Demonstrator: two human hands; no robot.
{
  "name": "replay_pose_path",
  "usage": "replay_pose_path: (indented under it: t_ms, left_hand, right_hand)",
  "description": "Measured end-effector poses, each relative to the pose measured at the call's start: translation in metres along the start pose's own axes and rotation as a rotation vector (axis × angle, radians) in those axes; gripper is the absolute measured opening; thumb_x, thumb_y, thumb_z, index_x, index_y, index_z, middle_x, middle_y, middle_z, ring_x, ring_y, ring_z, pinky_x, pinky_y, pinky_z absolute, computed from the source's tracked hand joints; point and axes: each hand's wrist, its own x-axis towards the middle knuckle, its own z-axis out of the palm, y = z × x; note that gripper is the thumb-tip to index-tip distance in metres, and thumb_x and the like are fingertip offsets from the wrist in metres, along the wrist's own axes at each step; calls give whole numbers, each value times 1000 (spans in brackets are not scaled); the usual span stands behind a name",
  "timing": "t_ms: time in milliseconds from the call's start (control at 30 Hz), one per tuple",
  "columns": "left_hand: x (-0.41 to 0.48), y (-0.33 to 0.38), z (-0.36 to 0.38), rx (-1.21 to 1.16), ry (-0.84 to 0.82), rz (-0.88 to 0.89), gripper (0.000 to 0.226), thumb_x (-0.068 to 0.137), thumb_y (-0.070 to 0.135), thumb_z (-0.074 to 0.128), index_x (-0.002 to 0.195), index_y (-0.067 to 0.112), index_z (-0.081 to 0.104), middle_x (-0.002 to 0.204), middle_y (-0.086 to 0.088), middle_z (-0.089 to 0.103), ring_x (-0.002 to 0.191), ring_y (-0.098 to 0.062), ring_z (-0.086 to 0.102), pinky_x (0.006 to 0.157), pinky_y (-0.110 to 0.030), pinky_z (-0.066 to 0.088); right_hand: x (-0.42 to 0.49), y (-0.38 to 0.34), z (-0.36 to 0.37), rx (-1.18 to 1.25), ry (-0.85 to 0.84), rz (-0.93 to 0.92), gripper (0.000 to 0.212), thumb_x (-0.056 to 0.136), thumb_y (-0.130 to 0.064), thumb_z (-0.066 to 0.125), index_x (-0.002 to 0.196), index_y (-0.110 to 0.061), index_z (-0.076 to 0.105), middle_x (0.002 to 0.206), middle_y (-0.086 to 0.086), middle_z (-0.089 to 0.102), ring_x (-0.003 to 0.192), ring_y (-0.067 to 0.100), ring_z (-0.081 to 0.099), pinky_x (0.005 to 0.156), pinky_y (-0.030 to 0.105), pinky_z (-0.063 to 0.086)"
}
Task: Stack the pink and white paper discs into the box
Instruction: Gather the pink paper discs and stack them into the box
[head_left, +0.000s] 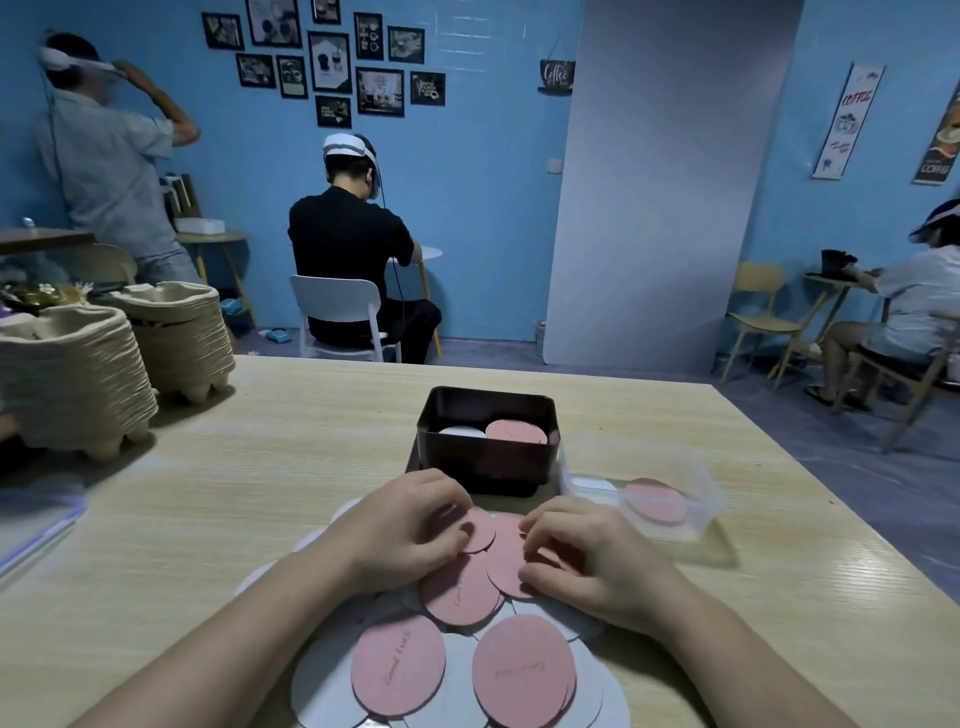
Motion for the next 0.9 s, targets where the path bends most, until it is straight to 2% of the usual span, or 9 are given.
replay_pose_path:
  t_ms: [233, 400, 633, 900]
  left_hand:
    - [-5, -11, 12, 9, 16, -40, 33, 82, 53, 64, 109, 34, 63, 105, 23, 59, 103, 2, 53, 90, -27, 48]
    - [-6, -14, 14, 11, 33, -48, 33, 80, 57, 66, 105, 35, 61, 98, 20, 58, 98, 0, 53, 86, -29, 48]
    - [-7, -7, 11, 10, 58, -33, 32, 81, 56, 65, 99, 31, 56, 89, 14, 58, 85, -7, 54, 76, -36, 50]
    - [-19, 2, 2, 75, 191, 60, 45, 83, 58, 68, 113, 26, 63, 105, 11, 69, 95, -15, 66, 77, -39, 55]
  right_hand:
    - [-3, 3, 5, 60, -55, 38, 37, 78, -62, 80, 96, -32, 71, 123, -15, 68, 122, -5, 57, 98, 31, 51]
    - [-2, 2, 1, 80, -87, 62, 38, 74, -55, 86, 98, -31, 70, 125, -13, 67, 129, -1, 54, 101, 31, 49]
    - [-3, -1, -1, 103, -78, 67, 37, 77, -51, 86, 101, -30, 69, 116, -13, 69, 122, 2, 60, 95, 35, 52]
    - [10, -5, 4, 26, -26, 5, 40, 79, -54, 83, 105, -30, 66, 129, -12, 67, 126, -6, 54, 96, 26, 49]
